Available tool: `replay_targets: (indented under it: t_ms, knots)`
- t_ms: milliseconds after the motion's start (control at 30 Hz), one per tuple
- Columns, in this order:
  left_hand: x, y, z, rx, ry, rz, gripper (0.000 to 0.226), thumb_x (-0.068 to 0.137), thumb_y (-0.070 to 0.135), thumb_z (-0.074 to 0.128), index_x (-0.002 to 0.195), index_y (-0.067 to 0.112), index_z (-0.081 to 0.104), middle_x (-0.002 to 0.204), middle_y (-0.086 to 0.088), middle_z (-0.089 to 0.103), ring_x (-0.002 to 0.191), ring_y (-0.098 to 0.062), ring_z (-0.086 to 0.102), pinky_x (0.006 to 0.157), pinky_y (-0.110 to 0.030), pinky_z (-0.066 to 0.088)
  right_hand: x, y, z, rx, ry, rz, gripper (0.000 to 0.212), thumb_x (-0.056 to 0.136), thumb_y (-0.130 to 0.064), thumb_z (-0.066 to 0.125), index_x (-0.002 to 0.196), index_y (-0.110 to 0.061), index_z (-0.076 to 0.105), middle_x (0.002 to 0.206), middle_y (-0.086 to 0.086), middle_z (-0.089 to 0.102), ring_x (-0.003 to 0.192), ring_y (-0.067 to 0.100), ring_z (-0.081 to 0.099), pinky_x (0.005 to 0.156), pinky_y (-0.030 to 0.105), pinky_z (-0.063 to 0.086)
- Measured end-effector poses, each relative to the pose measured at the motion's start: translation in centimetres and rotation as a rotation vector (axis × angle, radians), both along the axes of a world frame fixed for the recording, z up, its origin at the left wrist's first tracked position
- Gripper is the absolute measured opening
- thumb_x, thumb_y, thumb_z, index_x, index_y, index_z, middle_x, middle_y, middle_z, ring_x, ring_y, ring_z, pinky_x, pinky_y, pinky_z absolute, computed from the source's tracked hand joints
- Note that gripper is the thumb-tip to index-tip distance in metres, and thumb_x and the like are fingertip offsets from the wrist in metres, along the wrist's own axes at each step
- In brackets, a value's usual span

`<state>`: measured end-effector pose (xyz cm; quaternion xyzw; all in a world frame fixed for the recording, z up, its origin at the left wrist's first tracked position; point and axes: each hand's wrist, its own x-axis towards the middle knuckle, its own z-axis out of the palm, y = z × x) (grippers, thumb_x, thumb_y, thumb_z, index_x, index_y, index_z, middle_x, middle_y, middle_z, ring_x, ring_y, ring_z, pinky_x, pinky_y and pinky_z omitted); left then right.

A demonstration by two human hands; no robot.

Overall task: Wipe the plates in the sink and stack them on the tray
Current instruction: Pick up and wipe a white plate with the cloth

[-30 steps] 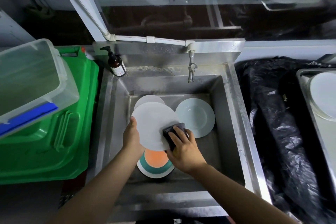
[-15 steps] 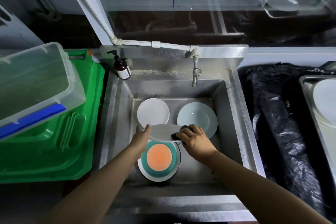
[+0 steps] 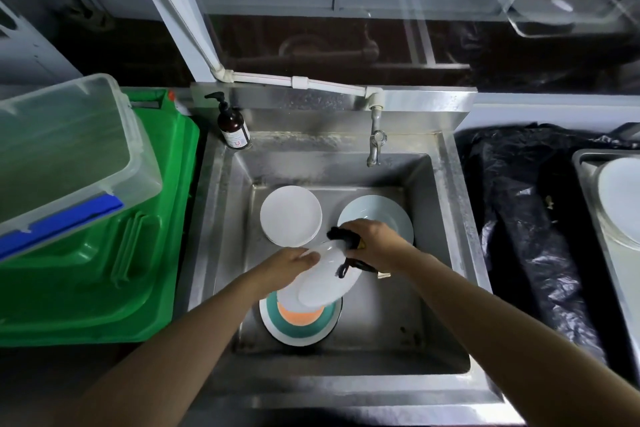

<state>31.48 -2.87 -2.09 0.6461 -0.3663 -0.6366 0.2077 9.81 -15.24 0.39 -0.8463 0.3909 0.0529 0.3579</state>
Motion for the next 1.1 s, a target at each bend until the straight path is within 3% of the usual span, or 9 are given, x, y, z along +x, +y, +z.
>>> replay_targets:
  t_ms: [100, 233, 367, 467, 533, 667, 833, 967, 1100]
  knots:
    - [-0.3, 0.6, -0.6, 0.036, 0.150, 0.271, 0.068, 0.084, 0.071, 0.062, 0.137, 0.028, 0.062, 0.136, 0.016, 0.064, 0.132, -0.010, 0.054, 0.118, -0.040, 0.036, 0.1, 1.2, -0.9, -0.162, -0.162, -0.120, 0.058, 0.079, -0.026, 0.072, 0.134, -0.033, 0.058, 0.126, -0.006, 0.063, 0.108, 0.028, 0.057, 0.099, 0.039, 0.045]
    - [-1.3, 0.2, -1.5, 0.082, 0.279, 0.582, 0.083, 0.070, 0.086, 0.060, 0.131, 0.030, 0.067, 0.129, 0.002, 0.071, 0.122, -0.023, 0.065, 0.111, -0.052, 0.046, 2.4, 4.9, -1.6, -0.378, -0.291, -0.067, 0.052, 0.081, -0.020, 0.068, 0.132, -0.023, 0.062, 0.135, 0.000, 0.060, 0.110, 0.035, 0.055, 0.101, 0.044, 0.045]
    - [-1.9, -0.5, 0.1, 0.132, 0.278, 0.743, 0.068, 0.093, 0.075, 0.041, 0.117, 0.021, 0.074, 0.116, -0.009, 0.076, 0.112, -0.028, 0.071, 0.104, -0.047, 0.052, 4.5, 7.9, -1.7, -0.469, -0.353, -0.044, 0.047, 0.082, -0.023, 0.063, 0.128, -0.018, 0.065, 0.138, 0.006, 0.057, 0.117, 0.042, 0.050, 0.104, 0.049, 0.042]
    - [-1.7, -0.2, 0.0, 0.142, 0.352, 0.716, 0.076, 0.093, 0.077, 0.032, 0.122, 0.019, 0.072, 0.122, -0.011, 0.074, 0.117, -0.027, 0.068, 0.106, -0.045, 0.050, 5.2, 8.6, -0.9, -0.508, -0.357, -0.065, 0.039, 0.090, -0.035, 0.060, 0.126, -0.024, 0.066, 0.139, 0.000, 0.057, 0.120, 0.039, 0.048, 0.102, 0.047, 0.042]
    - [-1.7, -0.4, 0.3, 0.164, 0.283, 0.732, 0.074, 0.092, 0.078, 0.031, 0.115, 0.023, 0.074, 0.113, -0.008, 0.077, 0.110, -0.027, 0.071, 0.103, -0.046, 0.053, 5.4, 8.0, -0.9, -0.536, -0.299, -0.100, 0.035, 0.096, -0.040, 0.055, 0.128, -0.029, 0.064, 0.142, -0.004, 0.054, 0.124, 0.038, 0.046, 0.098, 0.047, 0.042]
    - [-1.8, -0.4, 0.2, 0.193, 0.188, 0.726, 0.065, 0.093, 0.078, 0.033, 0.107, 0.029, 0.073, 0.103, 0.000, 0.079, 0.102, -0.025, 0.074, 0.098, -0.046, 0.056, 5.1, 5.4, -2.7, -0.483, -0.194, -0.170, 0.037, 0.101, -0.042, 0.046, 0.136, -0.035, 0.054, 0.145, -0.007, 0.049, 0.133, 0.039, 0.040, 0.110, 0.049, 0.037]
    - [-2.3, 0.1, 0.0, 0.199, 0.185, 0.685, 0.062, 0.098, 0.073, 0.034, 0.110, 0.026, 0.073, 0.101, 0.003, 0.080, 0.100, -0.022, 0.073, 0.090, -0.040, 0.057, 4.8, 4.2, -2.2, -0.396, -0.247, -0.387, 0.027, 0.101, -0.031, 0.054, 0.126, -0.028, 0.064, 0.124, -0.007, 0.062, 0.113, 0.023, 0.050, 0.098, 0.041, 0.047]
    - [-2.7, -0.5, 0.0, 0.188, 0.174, 0.737, 0.061, 0.096, 0.073, 0.037, 0.101, 0.025, 0.074, 0.097, -0.003, 0.080, 0.099, -0.026, 0.073, 0.093, -0.042, 0.058, 5.9, 6.9, -1.9, -0.550, -0.401, -0.188, 0.031, 0.094, -0.018, 0.066, 0.125, -0.016, 0.068, 0.129, 0.002, 0.063, 0.118, 0.029, 0.051, 0.110, 0.044, 0.038]
    - [-2.3, -0.4, 0.0, 0.181, 0.209, 0.758, 0.061, 0.096, 0.073, 0.037, 0.108, 0.025, 0.073, 0.099, -0.005, 0.080, 0.099, -0.027, 0.074, 0.094, -0.043, 0.057, 6.0, 7.2, -2.0, -0.571, -0.379, -0.102, 0.031, 0.100, -0.030, 0.059, 0.129, -0.022, 0.065, 0.137, 0.000, 0.058, 0.127, 0.037, 0.049, 0.111, 0.044, 0.039]
